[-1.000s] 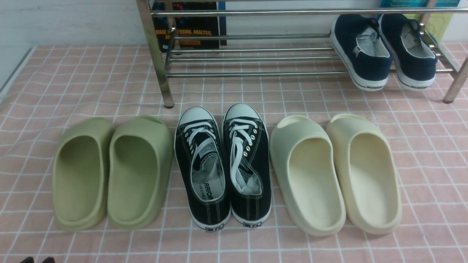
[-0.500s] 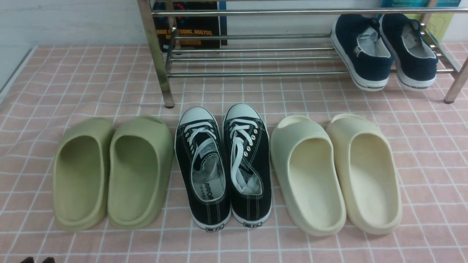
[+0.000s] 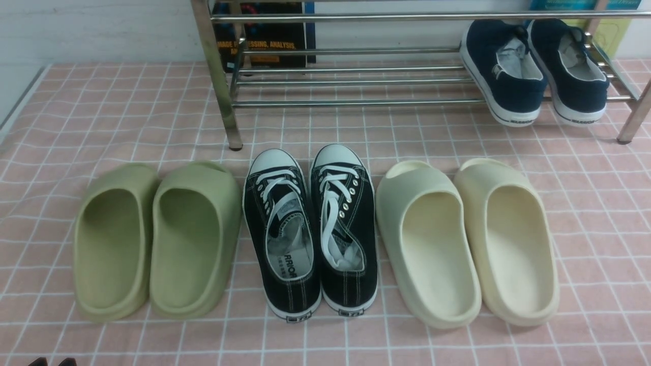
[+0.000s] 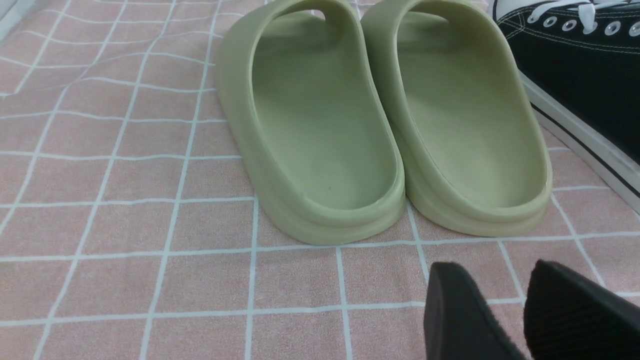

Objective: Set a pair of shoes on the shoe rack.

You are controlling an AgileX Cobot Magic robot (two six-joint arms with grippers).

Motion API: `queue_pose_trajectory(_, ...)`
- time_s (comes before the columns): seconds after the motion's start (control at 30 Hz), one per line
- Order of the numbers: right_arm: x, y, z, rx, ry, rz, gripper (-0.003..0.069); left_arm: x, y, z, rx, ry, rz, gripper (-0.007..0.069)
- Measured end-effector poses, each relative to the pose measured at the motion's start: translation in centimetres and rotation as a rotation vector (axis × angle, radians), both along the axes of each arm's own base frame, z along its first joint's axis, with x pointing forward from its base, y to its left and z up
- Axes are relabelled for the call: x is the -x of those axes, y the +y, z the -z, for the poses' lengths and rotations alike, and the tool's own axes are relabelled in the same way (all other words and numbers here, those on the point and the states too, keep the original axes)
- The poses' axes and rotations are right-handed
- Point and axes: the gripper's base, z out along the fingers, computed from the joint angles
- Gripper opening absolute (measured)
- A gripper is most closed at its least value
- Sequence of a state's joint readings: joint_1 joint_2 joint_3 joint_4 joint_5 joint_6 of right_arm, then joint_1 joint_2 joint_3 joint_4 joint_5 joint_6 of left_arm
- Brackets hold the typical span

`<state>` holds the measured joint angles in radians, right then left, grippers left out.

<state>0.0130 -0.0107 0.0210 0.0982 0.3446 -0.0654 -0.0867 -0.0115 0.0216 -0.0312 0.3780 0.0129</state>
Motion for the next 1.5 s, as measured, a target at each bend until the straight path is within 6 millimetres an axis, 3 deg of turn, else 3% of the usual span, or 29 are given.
queue_pose_trajectory(0.6,0.07,-0.3,0.09,0.098,0.021,0.006,0.0029,0.0,0.0,0.0,0.0,0.0,0.0,0.0239)
queue_pose_trajectory(0.77,0.08,-0.35,0.08,0.113,0.024,0.008,-0.0017,0.0,0.0,0.0,0.0,0.0,0.0,0.0239)
queue_pose_trajectory(1.13,0.09,-0.36,0.09,0.116,0.025,0.008,-0.002,0.0,0.0,0.0,0.0,0.0,0.0,0.0239)
queue_pose_trajectory(1.5,0.08,-0.22,0.07,-0.004,0.026,0.026,-0.002,0.0,0.0,0.0,0.0,0.0,0.0,0.0239)
